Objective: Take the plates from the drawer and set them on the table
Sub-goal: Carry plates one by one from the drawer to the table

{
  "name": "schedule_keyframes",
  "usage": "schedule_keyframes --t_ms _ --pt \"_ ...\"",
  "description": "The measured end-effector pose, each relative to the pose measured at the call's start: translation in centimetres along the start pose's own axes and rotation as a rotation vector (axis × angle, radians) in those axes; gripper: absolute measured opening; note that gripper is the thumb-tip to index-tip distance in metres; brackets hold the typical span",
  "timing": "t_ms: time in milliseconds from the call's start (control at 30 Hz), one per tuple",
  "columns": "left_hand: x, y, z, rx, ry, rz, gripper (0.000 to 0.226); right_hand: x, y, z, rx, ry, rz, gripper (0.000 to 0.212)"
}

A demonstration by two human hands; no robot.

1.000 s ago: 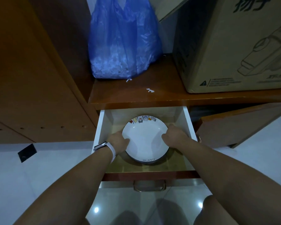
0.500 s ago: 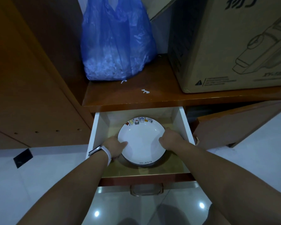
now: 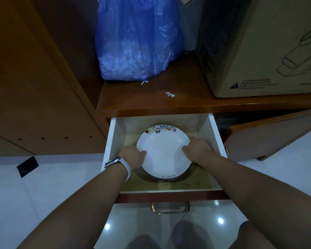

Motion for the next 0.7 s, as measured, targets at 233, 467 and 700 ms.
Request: schedule_keyframes --t_ms 233,467,700 --pt "0.0 0.1 0.5 -0.016 0.124 0.004 0.049 0.0 -0.2 0.1 -0.001 -0.050 -0.027 0.033" --pt "-0.3 1.2 1.8 -0.076 0.316 0.018 0.043 -0.4 0.3 0.8 -0.041 -0.205 -0.052 0.033" --pt "-0.3 2.3 3.1 -0.021 0.941 0.157 0.015 -0.3 1.7 1.8 -0.096 -0.516 -0.107 0.026"
Point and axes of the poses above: each hand's wrist, its own y-axis away from the middle knuckle, its own z-axis out of the back of the hand, x = y × z, the point moved 3 cm from there along -y, towards the middle knuckle, and after that the axes turned 3 degrees about -x, right-handed, at the moved point
